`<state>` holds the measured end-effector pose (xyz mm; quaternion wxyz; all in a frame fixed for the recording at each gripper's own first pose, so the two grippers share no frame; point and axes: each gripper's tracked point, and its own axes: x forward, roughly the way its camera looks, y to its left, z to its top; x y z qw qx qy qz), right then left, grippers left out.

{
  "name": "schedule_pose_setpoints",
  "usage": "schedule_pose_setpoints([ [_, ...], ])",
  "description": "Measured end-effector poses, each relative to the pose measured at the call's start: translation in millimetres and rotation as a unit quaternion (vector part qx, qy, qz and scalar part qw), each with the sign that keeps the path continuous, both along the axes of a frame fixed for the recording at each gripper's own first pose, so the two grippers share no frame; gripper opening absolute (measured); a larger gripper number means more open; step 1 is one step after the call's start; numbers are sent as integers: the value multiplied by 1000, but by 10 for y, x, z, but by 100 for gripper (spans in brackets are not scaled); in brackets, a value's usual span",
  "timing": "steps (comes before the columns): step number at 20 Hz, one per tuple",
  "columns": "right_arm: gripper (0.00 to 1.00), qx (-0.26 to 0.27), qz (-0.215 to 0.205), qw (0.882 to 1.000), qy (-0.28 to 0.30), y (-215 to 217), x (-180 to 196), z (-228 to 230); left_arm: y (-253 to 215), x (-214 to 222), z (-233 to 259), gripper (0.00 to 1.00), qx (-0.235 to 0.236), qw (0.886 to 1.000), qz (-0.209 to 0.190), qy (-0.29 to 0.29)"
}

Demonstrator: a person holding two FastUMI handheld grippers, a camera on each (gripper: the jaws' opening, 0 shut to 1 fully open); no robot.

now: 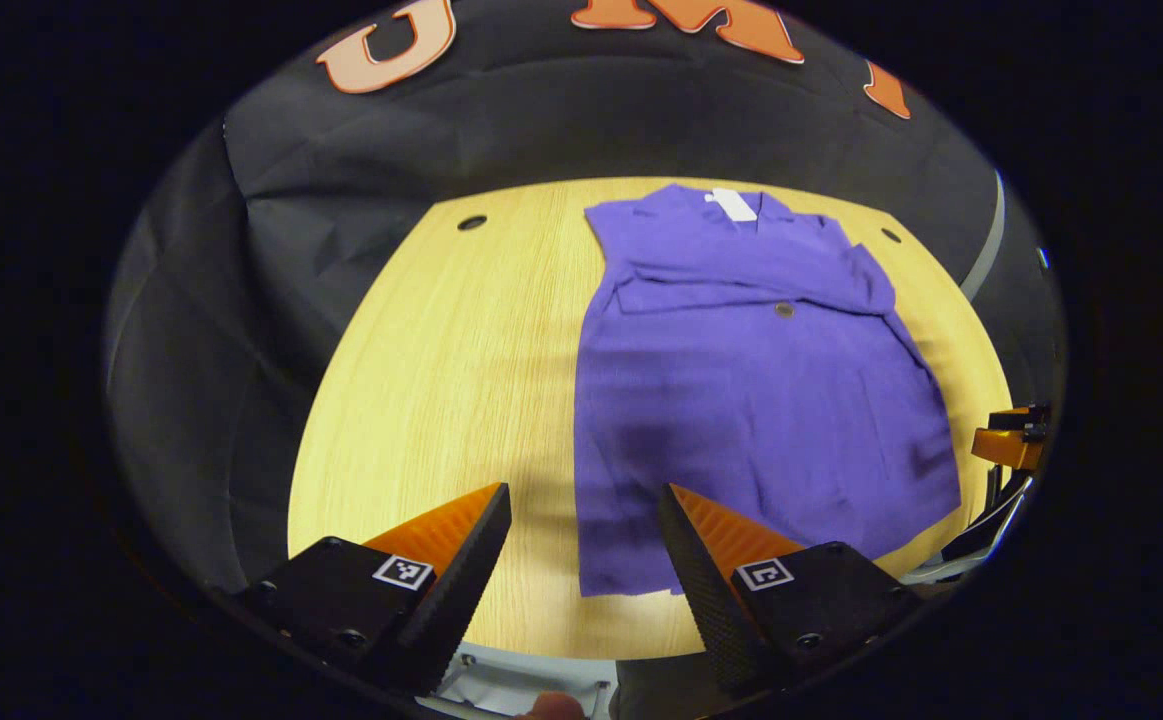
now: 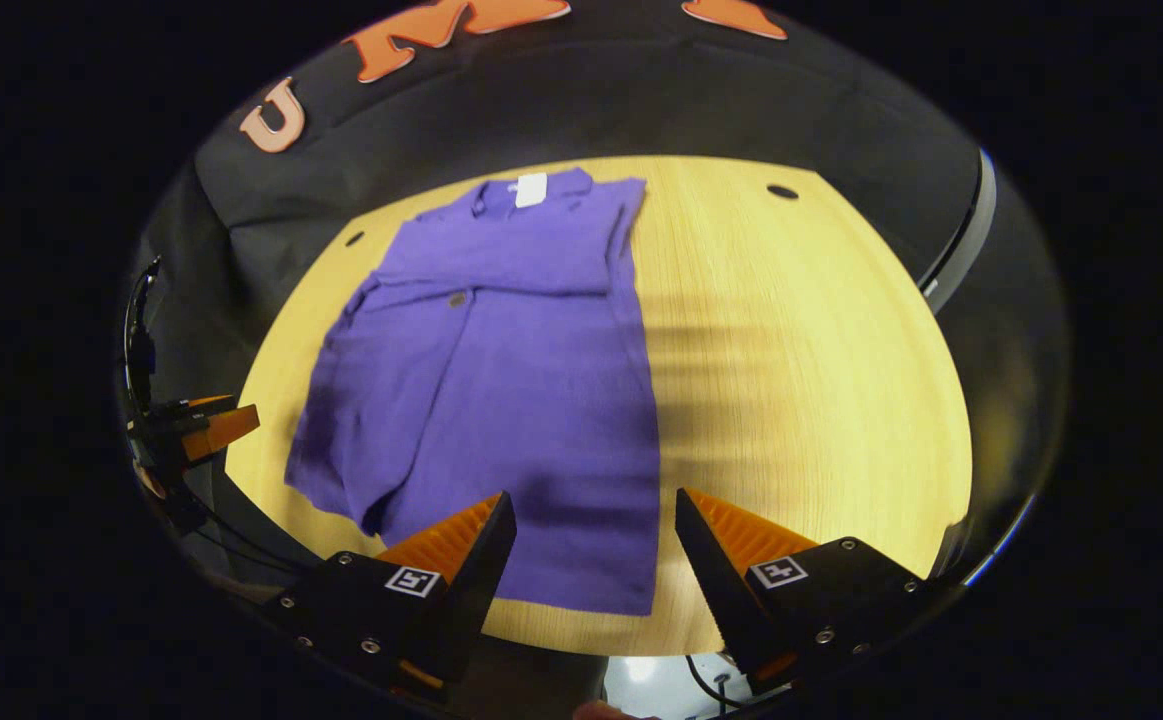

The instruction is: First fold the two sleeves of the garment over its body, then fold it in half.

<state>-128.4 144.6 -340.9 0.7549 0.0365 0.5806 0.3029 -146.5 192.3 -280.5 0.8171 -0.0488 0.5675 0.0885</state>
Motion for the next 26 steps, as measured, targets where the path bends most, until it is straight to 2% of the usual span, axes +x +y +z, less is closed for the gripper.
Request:
schedule_pose_setpoints([
  [7, 97, -39, 6, 997, 70, -76, -413, -314, -113, -391, -492, 94, -19, 997, -19, 75],
  [12, 97, -62, 9, 993, 95, -96, -546, -452, -183, -507, -735, 94, -49, 992, -12, 115],
  [16, 96, -75, 22, 993, 91, -77, -543, -458, -183, -509, -763, 94, -73, 989, -5, 131],
  [18, 93, -81, 34, 992, 94, -41, -568, -443, -188, -527, -784, 93, -99, 983, 8, 152],
  [21, 73, -93, 49, 989, 102, -12, -605, -460, -197, -500, -816, 89, -110, 976, -12, 186],
  [22, 68, -86, 47, 989, 112, 37, -612, -445, -224, -480, -826, 82, -118, 973, -9, 198],
  [24, 42, -66, 29, 988, 135, 118, -634, -413, -288, -466, -811, 44, -133, 967, 0, 215],
  [25, 30, -61, 16, 987, 145, 128, -618, -414, -325, -457, -814, 40, -143, 965, 1, 219],
  [26, 24, -54, 2, 987, 154, 148, -610, -411, -357, -435, -828, 25, -152, 964, 6, 220],
])
